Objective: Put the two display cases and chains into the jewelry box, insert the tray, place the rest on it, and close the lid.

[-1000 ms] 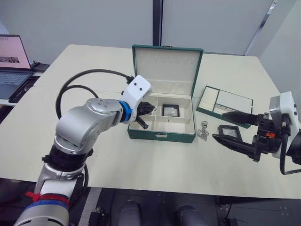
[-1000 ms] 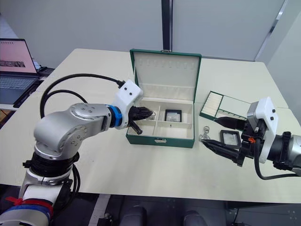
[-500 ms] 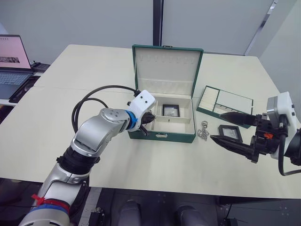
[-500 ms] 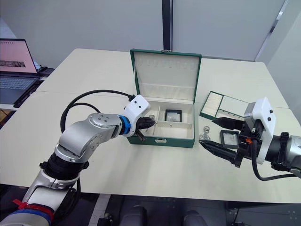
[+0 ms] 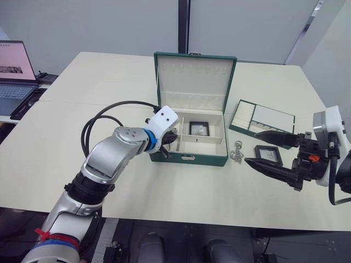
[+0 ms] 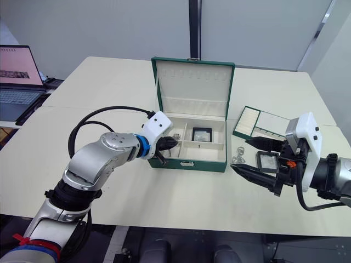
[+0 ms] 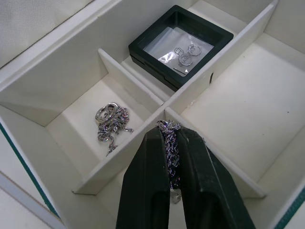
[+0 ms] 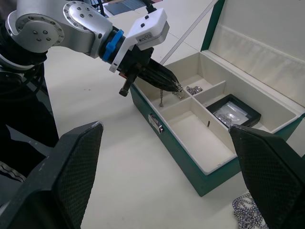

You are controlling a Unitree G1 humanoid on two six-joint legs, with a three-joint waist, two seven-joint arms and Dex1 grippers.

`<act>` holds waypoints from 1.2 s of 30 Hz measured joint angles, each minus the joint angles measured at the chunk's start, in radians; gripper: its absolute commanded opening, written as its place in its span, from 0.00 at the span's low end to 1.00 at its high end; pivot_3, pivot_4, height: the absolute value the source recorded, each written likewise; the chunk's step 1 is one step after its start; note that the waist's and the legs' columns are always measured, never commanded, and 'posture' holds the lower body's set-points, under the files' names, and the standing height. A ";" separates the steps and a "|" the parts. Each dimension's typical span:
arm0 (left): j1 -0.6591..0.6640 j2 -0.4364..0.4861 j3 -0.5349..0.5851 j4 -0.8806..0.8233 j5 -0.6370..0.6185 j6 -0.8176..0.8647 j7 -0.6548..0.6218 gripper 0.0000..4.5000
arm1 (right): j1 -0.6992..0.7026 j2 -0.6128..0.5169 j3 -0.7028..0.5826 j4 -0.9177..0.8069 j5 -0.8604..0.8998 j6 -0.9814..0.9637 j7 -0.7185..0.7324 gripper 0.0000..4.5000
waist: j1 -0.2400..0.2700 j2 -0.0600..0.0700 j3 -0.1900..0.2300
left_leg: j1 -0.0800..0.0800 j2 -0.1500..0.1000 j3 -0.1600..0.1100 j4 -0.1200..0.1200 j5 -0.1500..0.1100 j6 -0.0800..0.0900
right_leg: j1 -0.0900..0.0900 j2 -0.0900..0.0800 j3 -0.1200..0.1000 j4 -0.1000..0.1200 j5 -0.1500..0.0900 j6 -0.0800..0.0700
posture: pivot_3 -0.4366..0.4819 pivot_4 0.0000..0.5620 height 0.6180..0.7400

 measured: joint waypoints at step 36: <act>0.045 -0.069 0.183 -0.055 -0.127 -0.173 -0.175 0.99 | 0.009 0.008 0.036 0.002 -0.082 -0.037 0.037 1.00 | -0.007 0.001 0.000 | 0.001 0.001 0.001 0.000 0.000 0.000 | 0.000 0.000 0.000 0.000 0.000 0.000 | 0.48 0.27 1.00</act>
